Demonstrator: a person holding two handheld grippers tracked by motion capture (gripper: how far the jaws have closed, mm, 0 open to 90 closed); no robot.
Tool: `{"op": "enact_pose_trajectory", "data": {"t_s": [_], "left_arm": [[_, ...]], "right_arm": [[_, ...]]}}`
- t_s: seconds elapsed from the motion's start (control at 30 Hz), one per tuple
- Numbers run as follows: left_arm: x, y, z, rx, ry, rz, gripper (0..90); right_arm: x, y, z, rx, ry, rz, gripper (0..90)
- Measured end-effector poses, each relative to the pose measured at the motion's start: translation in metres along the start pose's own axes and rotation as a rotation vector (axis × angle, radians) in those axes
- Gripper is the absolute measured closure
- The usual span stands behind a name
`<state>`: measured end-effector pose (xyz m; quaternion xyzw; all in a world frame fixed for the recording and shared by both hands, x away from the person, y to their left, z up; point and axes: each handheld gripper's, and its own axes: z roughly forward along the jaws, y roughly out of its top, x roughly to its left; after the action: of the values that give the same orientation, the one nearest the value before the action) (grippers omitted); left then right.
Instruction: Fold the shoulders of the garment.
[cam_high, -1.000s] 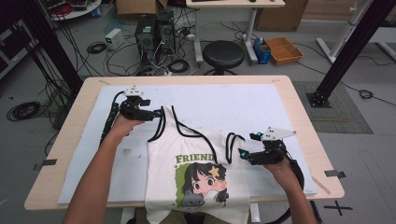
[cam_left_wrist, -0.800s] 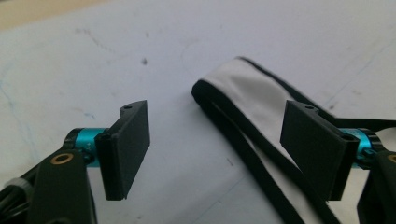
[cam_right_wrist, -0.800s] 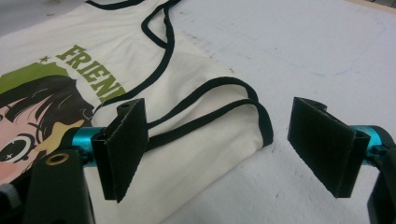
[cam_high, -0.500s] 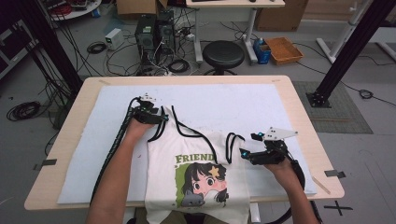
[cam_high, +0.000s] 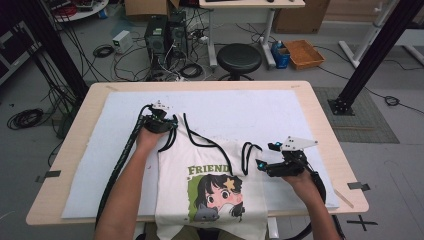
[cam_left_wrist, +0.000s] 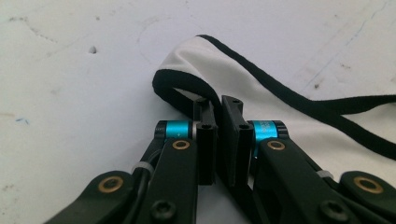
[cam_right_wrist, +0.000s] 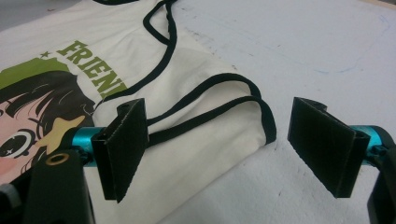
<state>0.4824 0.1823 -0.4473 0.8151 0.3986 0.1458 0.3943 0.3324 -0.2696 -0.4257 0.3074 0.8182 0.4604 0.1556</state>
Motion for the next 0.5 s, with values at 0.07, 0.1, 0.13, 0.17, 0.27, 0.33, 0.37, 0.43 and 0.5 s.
{"op": "enact_pose_trajectory", "data": {"t_s": [0.07,0.1,0.13,0.17,0.27,0.33,0.37,0.43,0.5], "left_arm": [[0.0,0.001,-0.001,-0.015,0.01,-0.002,83.9],[-0.001,0.001,-0.001,-0.026,0.032,-0.006,77.4],[0.0,0.002,-0.001,-0.042,0.067,-0.024,65.3],[0.0,0.002,-0.001,-0.055,0.087,-0.052,49.1],[0.003,-0.001,0.003,-0.037,0.078,-0.075,43.3],[0.0,0.0,0.004,-0.024,0.087,-0.047,51.7],[-0.001,0.0,0.004,-0.022,0.08,-0.028,51.7],[-0.004,0.0,0.004,-0.024,0.033,0.002,72.4],[-0.008,0.0,0.005,-0.025,0.022,0.041,84.9]], "right_arm": [[-0.001,0.0,0.0,-0.004,0.0,-0.004,20.1],[-0.001,0.0,0.0,-0.003,0.0,-0.004,20.1],[-0.001,0.0,0.0,-0.003,0.001,-0.004,20.1],[-0.001,0.0,0.0,-0.002,0.001,-0.006,20.1],[-0.001,0.0,0.001,0.002,0.002,-0.002,20.1],[-0.001,-0.001,0.001,0.002,0.001,0.0,20.1],[-0.001,-0.001,0.001,0.002,0.001,0.0,20.1],[-0.001,-0.001,0.0,0.0,-0.003,0.002,20.1],[-0.001,-0.001,0.0,0.0,-0.002,0.004,20.1]]}}
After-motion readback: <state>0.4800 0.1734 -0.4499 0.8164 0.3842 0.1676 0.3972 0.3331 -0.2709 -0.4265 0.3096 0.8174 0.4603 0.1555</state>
